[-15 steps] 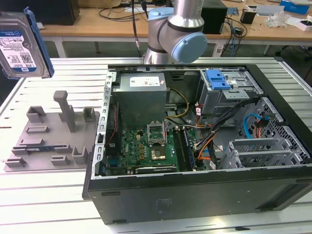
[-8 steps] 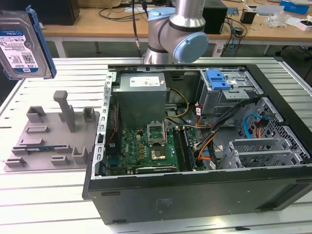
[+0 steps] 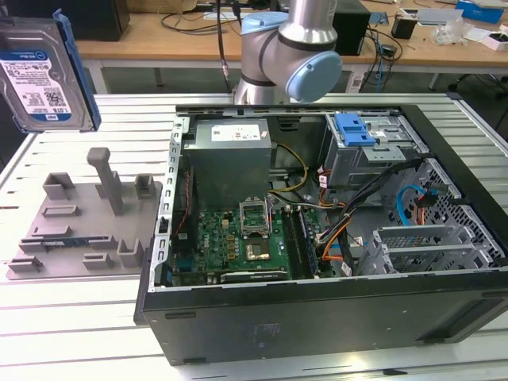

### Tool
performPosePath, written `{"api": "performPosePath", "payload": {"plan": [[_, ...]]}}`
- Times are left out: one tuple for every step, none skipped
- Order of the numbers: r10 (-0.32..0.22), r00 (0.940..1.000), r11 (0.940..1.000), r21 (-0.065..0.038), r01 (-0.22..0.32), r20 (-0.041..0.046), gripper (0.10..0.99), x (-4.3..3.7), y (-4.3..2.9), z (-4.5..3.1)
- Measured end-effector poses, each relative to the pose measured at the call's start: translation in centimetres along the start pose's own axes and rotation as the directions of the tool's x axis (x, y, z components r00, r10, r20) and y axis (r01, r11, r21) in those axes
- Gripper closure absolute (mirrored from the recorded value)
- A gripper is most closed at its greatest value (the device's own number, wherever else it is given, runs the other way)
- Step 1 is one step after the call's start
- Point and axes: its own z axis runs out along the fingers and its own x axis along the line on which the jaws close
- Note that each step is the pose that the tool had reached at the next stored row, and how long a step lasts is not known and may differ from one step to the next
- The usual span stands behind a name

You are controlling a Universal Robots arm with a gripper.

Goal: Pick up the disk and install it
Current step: 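Pick up the disk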

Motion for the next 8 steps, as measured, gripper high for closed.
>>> {"api": "performPosePath", "payload": {"plan": [[0.0, 1.0, 1.0, 0.0, 0.0, 0.0, 0.718, 0.26, -0.35, -0.07], [0.0, 1.0, 1.0, -0.001, 0.0, 0.0, 0.718, 0.48, -0.64, -0.13], [0.0, 1.0, 1.0, -0.001, 0.0, 0.0001, 0.718, 0.61, -0.81, -0.17], [0.0, 1.0, 1.0, -0.001, 0.0, 0.0001, 0.718, 0.78, -1.05, -0.22], [0.0, 1.0, 1.0, -0.002, 0.0, 0.0, 0.718, 0.95, -1.29, -0.28], [0.0, 1.0, 1.0, -0.002, 0.0, 0.0001, 0.718, 1.12, -1.53, -0.33], [0.0, 1.0, 1.0, -0.003, 0.0, 0.0001, 0.718, 1.28, -1.75, -0.38], [0.0, 1.0, 1.0, -0.003, 0.0, 0.0002, 0.718, 1.54, -2.18, -0.46]]}}
